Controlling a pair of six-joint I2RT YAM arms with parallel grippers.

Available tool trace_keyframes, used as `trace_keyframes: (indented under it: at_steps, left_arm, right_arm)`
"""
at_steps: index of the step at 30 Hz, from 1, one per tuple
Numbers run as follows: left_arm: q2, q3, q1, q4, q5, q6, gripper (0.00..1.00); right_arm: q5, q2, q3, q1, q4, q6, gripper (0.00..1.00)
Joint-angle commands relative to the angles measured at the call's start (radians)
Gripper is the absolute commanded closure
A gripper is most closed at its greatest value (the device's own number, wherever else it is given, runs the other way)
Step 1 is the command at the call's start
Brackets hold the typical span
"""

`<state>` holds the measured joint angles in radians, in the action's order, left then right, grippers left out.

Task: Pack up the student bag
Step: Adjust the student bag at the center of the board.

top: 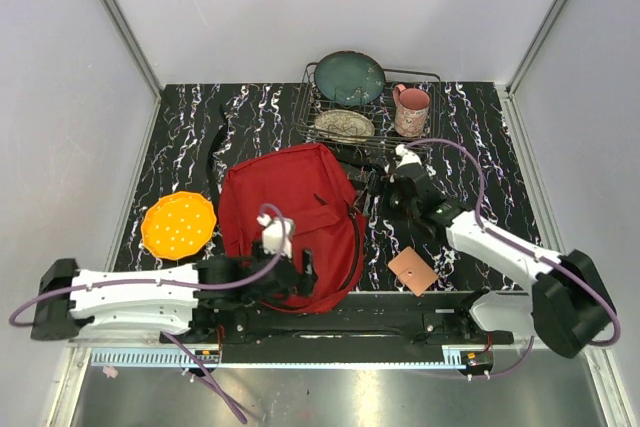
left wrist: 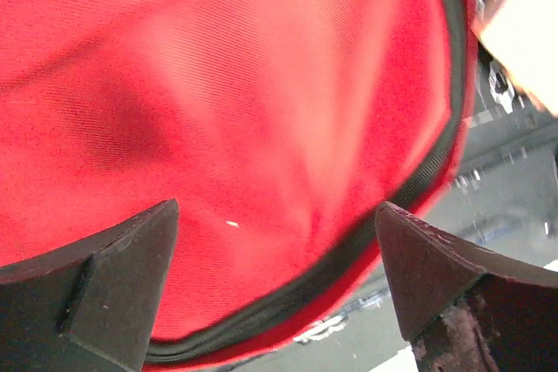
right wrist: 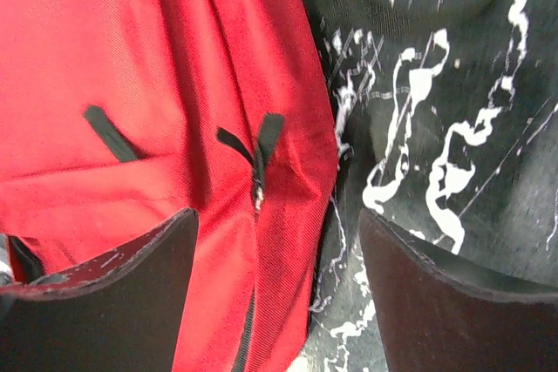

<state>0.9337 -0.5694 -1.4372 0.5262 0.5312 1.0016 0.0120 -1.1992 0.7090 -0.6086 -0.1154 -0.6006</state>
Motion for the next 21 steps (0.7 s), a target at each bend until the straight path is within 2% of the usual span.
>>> trace_keyframes:
  at_steps: [1,4,7,8,11,12,14,15,16,21]
  left_arm:
    - [-0.125,-0.034,0.156,0.21,0.026,0.11,0.01]
    - [-0.243,-0.007,0.224,0.29,0.036,0.19,0.01]
    - [-0.343,0.019,0.25,0.397,0.062,0.265,0.01]
    - [-0.375,0.023,0.251,0.414,0.065,0.282,0.01]
    - [-0.403,0.048,0.255,0.443,0.058,0.321,0.01]
    - [-0.401,0.057,0.259,0.442,0.053,0.325,0.01]
    - [-0.386,0.08,0.262,0.426,0.033,0.331,0.01]
    - [-0.378,0.089,0.267,0.42,0.026,0.333,0.01]
    - [-0.372,0.097,0.268,0.391,0.012,0.324,0.01]
    - [-0.329,0.157,0.294,0.287,-0.016,0.258,0.01]
  right_arm:
    - [-0.096,-0.101,0.038,-0.003,-0.04,0.001,0.19]
    - [-0.139,-0.184,0.073,-0.003,-0.033,0.007,0.13]
    - [-0.162,-0.256,0.11,-0.003,-0.04,0.004,0.12]
    - [-0.173,-0.266,0.106,-0.003,-0.029,-0.001,0.15]
    - [-0.205,-0.295,0.084,-0.003,0.013,-0.024,0.34]
    - [-0.213,-0.301,0.073,-0.005,0.038,-0.033,0.54]
    - [-0.222,-0.301,0.043,-0.003,0.062,-0.06,0.78]
    - [-0.215,-0.29,0.032,-0.003,0.071,-0.073,0.93]
    - [-0.201,-0.281,0.008,-0.003,0.071,-0.093,1.0]
    - [-0.061,-0.128,-0.1,-0.005,0.065,-0.16,1.0]
